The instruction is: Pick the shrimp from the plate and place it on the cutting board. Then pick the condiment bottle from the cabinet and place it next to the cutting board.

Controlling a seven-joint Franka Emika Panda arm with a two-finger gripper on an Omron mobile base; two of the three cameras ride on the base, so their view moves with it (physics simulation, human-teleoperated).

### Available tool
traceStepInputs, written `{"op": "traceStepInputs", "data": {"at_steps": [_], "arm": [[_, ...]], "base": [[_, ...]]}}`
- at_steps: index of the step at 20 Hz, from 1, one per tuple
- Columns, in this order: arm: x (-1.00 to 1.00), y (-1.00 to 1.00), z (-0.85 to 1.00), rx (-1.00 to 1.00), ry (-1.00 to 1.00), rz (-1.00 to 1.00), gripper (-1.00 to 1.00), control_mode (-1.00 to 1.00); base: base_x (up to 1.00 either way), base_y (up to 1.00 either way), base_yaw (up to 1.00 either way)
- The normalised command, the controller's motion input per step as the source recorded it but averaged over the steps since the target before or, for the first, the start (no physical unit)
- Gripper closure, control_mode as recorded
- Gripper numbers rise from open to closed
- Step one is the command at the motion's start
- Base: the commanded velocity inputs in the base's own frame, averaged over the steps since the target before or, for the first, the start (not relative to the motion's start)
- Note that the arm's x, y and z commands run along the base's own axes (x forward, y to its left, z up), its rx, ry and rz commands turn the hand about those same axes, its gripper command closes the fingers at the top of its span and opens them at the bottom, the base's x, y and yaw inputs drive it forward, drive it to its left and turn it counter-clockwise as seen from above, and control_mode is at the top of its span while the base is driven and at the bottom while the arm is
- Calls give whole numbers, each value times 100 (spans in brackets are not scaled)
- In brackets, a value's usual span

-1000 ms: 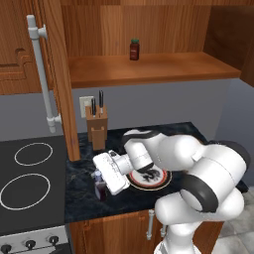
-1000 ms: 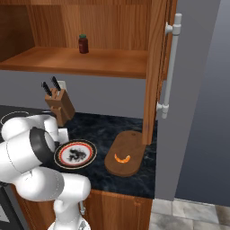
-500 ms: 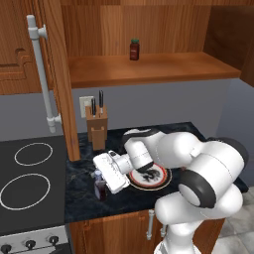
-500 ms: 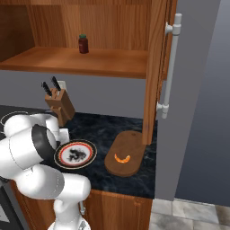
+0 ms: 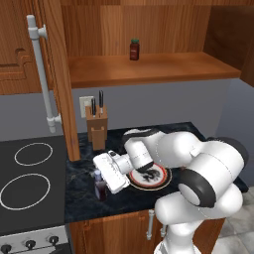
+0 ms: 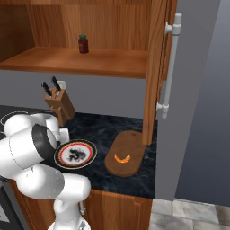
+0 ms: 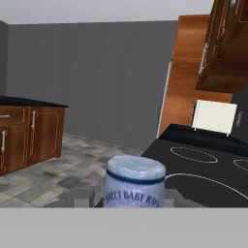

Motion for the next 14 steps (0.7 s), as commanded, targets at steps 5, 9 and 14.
{"op": "traceStepInputs", "data": {"at_steps": [5,9,14], "arm": [[1,0,0,0,0,0,-100,-100],[5,-1,0,0,0,0,-100,-100],[2,-14,5,1,0,0,-100,-100]], "base": [[0,0,0],[0,0,0],[0,0,0]]}}
